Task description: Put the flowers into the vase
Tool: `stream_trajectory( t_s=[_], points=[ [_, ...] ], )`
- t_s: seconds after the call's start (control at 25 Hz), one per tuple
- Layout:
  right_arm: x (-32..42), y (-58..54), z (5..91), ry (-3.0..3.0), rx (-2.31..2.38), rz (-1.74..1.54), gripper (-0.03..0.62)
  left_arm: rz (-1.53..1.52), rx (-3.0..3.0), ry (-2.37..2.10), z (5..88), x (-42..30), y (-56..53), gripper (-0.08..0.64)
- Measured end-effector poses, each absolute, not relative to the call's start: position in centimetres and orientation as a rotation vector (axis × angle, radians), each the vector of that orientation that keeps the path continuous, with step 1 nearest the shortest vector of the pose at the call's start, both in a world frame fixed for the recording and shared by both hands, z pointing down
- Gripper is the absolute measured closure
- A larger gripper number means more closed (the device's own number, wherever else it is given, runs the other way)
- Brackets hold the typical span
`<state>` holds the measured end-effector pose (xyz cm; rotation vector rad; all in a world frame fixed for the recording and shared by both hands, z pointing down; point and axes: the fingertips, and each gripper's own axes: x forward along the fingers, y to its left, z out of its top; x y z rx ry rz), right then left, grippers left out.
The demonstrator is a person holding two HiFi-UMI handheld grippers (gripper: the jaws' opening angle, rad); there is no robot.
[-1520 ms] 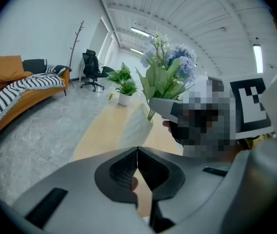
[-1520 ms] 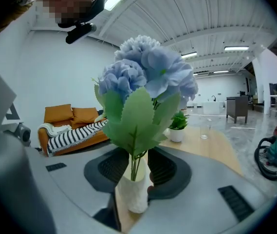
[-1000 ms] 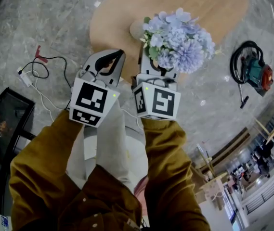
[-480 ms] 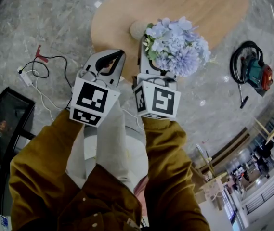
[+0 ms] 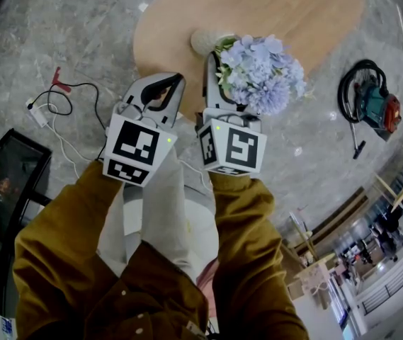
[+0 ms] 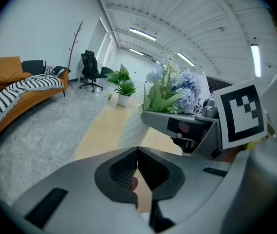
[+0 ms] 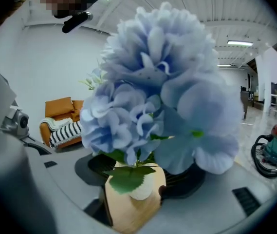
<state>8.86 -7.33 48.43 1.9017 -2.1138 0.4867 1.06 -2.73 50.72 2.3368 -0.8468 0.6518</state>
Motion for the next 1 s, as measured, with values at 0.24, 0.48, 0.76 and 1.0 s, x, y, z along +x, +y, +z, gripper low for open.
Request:
stream_trajectory(
  t_s=[0.24, 0.48, 0.76, 1.0],
  points=[
    [9.1, -7.1, 48.6, -2.062, 1.925, 0.493, 0.319, 0.656, 2.336, -0.846, 51.0, 0.9, -2.8, 0.558],
    [9.1, -6.8, 48.8, -2.05, 1.913, 0.499, 0.294, 0.657, 2.337, -0.84, 50.9, 1.1, -2.7, 0.558],
    [9.2, -6.4, 49.3, -2.037, 1.916, 0.55, 0.268, 0.661, 2.324, -0.841, 51.3, 1.0, -2.6, 0.558],
    [9.2, -5.8, 49.5, -2.042, 1.92, 0.63, 0.264, 0.665, 2.316, -0.843, 51.4, 0.7, -2.7, 0.558]
  ],
)
